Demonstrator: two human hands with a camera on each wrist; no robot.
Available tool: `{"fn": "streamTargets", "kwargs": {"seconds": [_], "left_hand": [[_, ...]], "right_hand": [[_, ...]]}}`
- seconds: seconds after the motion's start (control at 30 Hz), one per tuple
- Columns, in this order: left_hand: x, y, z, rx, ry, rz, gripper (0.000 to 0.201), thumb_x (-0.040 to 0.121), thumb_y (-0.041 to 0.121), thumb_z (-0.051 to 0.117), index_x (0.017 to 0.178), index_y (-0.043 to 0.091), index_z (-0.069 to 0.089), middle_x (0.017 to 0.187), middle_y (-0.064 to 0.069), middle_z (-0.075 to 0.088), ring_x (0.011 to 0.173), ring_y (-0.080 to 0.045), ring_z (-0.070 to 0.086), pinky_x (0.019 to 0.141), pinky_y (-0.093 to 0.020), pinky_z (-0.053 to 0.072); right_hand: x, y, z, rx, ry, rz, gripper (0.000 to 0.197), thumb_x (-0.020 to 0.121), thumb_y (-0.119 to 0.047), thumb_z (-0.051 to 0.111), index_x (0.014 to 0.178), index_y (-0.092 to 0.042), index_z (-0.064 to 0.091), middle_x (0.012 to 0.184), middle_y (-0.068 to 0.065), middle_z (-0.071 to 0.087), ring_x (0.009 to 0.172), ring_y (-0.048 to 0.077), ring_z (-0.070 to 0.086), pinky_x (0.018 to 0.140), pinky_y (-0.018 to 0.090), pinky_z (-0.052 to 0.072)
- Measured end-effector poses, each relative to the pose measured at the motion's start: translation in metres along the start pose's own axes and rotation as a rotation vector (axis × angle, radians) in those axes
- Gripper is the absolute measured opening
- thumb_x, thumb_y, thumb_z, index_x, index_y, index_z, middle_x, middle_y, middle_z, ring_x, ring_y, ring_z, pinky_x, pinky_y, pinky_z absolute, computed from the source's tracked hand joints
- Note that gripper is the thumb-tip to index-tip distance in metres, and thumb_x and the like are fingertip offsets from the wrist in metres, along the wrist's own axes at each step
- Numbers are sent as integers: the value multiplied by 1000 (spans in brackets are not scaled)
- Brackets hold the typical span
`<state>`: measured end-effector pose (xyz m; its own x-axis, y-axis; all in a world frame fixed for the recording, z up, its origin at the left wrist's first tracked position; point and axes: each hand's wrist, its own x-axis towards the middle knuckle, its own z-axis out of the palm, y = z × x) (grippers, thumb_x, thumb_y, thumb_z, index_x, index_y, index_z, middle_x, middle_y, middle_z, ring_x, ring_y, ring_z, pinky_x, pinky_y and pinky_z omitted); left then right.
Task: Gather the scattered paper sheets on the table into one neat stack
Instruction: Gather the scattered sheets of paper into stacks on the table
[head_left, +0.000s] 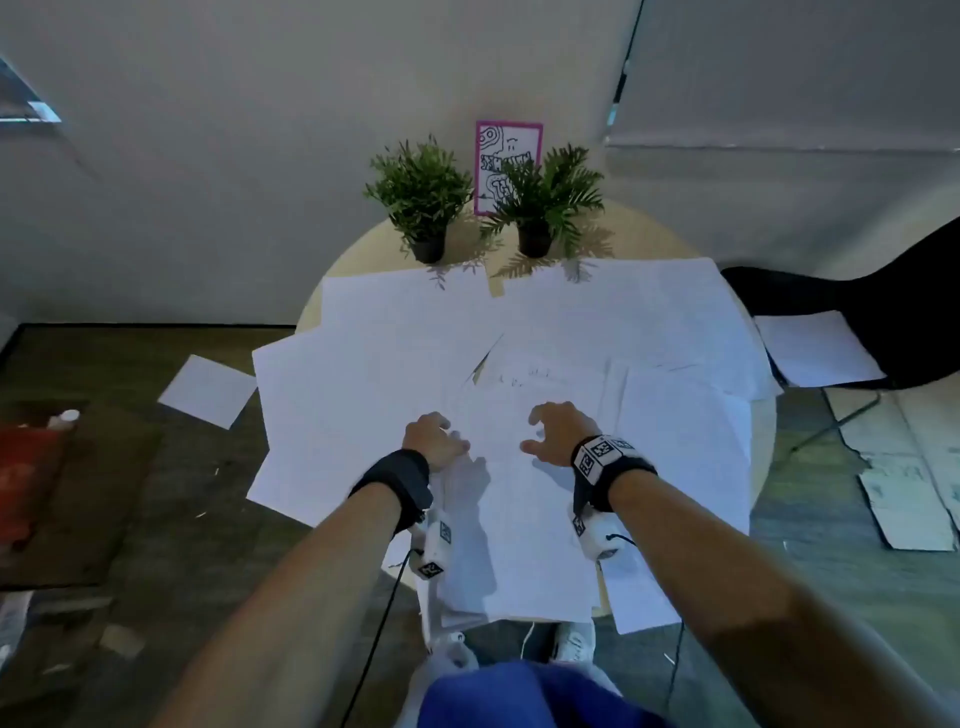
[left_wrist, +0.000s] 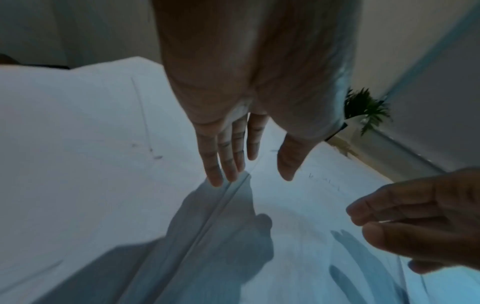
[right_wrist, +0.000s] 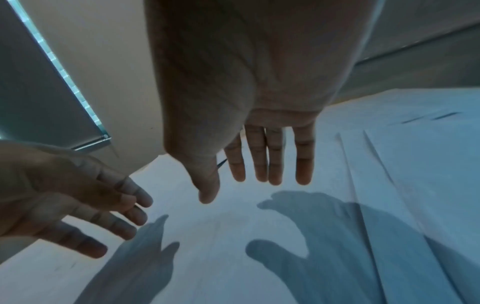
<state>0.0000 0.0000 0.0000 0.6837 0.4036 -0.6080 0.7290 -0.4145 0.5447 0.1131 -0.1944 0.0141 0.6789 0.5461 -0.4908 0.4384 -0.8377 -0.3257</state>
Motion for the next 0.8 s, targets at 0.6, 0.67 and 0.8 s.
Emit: {"fn": "streamTargets", "kwargs": {"seconds": [0.6,0.67,0.8], "left_hand": [[-2,-13,42,-115,57,-244,56,73,27,76,116,7,46,109,-9,56,91,-26,61,59,-29,47],[-1,-19,43,-161,41,-218,45,76,26,74,106,11,44,98,-3,52,75,-16,51,52,-23,37],[0,-26,48,-238,24,-117,38,76,14,71,69,15,34,67,1,35,57,-15,31,45,-20,26]], "right_hand": [[-12,13,86,-161,-32,27,93,87,-46,68,158,-30,9,166,7,-12,153,28,-2,119,50,19],[-12,13,85,-154,-30,28,93,88,-45,68,158,-30,8,165,8,-13,153,28,-3,120,51,18],[-10,11,86,-144,-19,36,95,87,-44,69,158,-30,9,166,7,-13,153,28,-3,120,51,17]]}}
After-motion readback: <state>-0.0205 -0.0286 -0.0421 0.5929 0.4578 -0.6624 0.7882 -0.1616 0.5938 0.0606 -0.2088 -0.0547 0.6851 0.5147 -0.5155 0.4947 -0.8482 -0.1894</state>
